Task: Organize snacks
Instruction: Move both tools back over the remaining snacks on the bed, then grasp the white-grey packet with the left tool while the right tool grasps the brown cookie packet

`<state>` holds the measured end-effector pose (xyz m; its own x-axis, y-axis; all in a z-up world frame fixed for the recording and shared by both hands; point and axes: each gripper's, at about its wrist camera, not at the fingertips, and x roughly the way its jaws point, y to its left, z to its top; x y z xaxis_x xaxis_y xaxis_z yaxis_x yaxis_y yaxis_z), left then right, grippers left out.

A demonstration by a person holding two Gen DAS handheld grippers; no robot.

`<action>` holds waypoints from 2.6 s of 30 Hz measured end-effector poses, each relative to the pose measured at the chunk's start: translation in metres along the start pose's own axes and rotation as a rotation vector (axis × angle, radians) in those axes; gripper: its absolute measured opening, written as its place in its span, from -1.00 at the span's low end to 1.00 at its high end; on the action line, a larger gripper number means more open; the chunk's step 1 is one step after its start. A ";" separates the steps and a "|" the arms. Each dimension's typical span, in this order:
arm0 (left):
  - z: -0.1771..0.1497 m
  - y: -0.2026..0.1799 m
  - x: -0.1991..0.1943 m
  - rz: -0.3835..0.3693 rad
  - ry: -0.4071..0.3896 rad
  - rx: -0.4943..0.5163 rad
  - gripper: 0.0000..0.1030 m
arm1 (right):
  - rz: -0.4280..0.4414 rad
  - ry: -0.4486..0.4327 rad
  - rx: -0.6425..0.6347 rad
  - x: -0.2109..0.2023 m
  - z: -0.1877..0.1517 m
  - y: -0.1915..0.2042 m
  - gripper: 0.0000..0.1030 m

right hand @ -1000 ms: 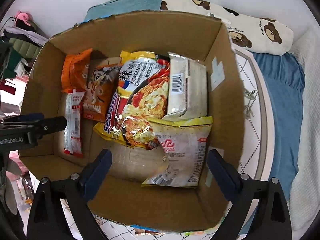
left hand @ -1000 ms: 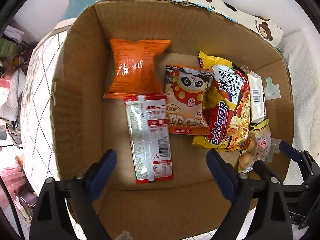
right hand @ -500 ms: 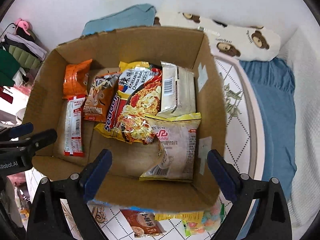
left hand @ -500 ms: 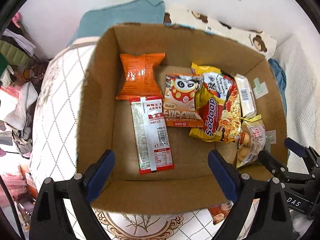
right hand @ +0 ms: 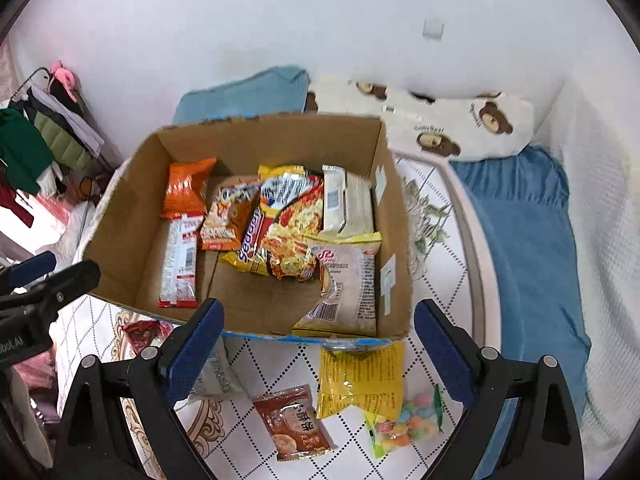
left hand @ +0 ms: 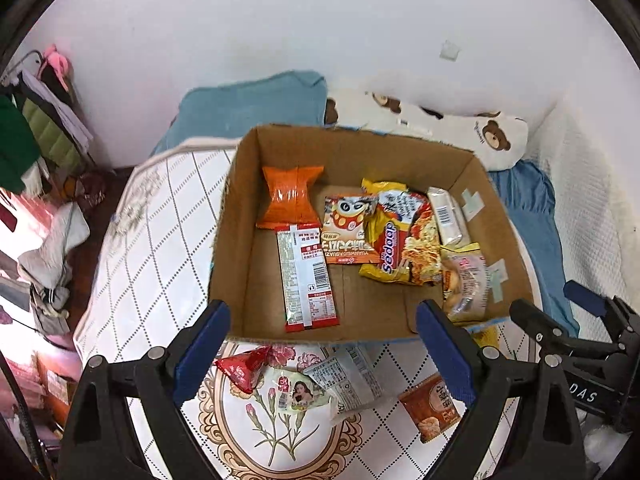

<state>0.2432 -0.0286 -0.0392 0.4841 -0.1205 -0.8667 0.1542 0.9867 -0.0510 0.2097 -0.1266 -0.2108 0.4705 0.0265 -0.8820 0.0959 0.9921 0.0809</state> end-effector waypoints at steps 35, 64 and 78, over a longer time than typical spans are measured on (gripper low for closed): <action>-0.094 0.005 0.144 -0.143 0.458 -0.282 0.82 | 0.110 0.218 0.112 0.103 -0.169 0.006 0.30; -0.180 -0.047 0.130 0.006 0.472 0.051 -0.09 | 0.165 0.357 0.003 0.107 -0.197 0.017 0.17; -0.227 -0.029 0.126 -0.091 0.607 0.031 0.08 | 0.151 0.465 -0.028 0.102 -0.241 0.038 0.50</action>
<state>0.1042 -0.0480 -0.2595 -0.1082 -0.1114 -0.9879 0.2013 0.9707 -0.1316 0.0495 -0.0569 -0.4093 0.0352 0.2159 -0.9758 0.0298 0.9757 0.2170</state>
